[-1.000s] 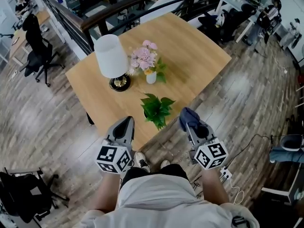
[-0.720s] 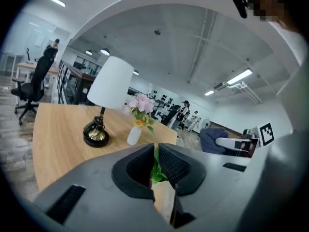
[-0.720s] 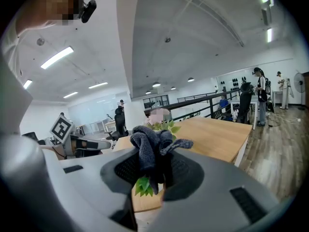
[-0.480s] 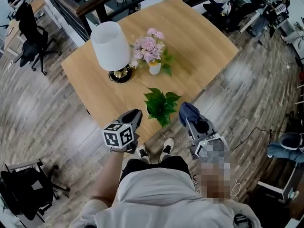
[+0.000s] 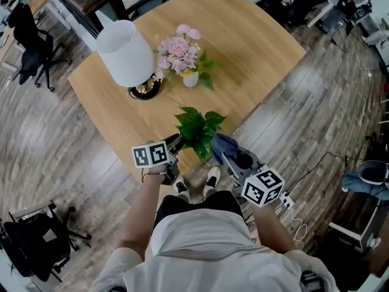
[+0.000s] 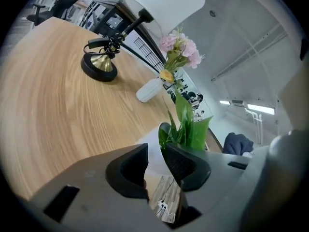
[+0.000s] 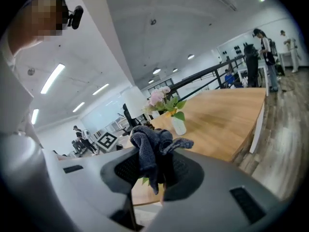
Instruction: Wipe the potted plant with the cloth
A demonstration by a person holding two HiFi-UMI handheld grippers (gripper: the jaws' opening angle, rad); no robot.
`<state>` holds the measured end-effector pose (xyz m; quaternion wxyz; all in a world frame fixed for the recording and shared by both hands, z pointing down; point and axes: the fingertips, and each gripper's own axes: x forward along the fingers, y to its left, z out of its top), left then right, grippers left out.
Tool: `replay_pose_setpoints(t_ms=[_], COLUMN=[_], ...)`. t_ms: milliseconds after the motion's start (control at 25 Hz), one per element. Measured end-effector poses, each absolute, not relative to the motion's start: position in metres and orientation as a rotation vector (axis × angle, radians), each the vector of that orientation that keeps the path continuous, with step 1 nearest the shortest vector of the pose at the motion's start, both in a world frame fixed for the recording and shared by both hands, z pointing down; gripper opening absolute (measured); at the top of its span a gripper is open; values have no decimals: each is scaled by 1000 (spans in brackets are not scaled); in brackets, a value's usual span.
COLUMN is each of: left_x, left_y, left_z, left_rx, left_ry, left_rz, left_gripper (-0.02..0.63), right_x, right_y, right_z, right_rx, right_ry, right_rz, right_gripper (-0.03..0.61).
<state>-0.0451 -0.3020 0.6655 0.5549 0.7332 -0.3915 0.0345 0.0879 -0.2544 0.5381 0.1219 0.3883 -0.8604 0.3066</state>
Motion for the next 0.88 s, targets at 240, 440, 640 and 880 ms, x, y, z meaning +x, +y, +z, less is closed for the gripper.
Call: replay_pose_setpoints(t_ms=[240,440,640,880], left_x=[-45,-45,-45,-43], left_y=[-305,-305,-307,-310], left_z=[673,673,674,675], left_rx=[1662,1650,1660,1655], left_ry=[-978,-1014,-1018,-1020], left_rz=[46,52,58,52], left_gripper=[101,96,94,95], right_x=[38,46,90,139], right_y=[-242,-237,-231,-245], right_z=[569,607,627,605], right_rx=[924,987,1094,1301], right_ry=[-2524,-2416,-2328,-2347], right_rz=[1127,1300,1354,1260], right_gripper=[153,153,155,155])
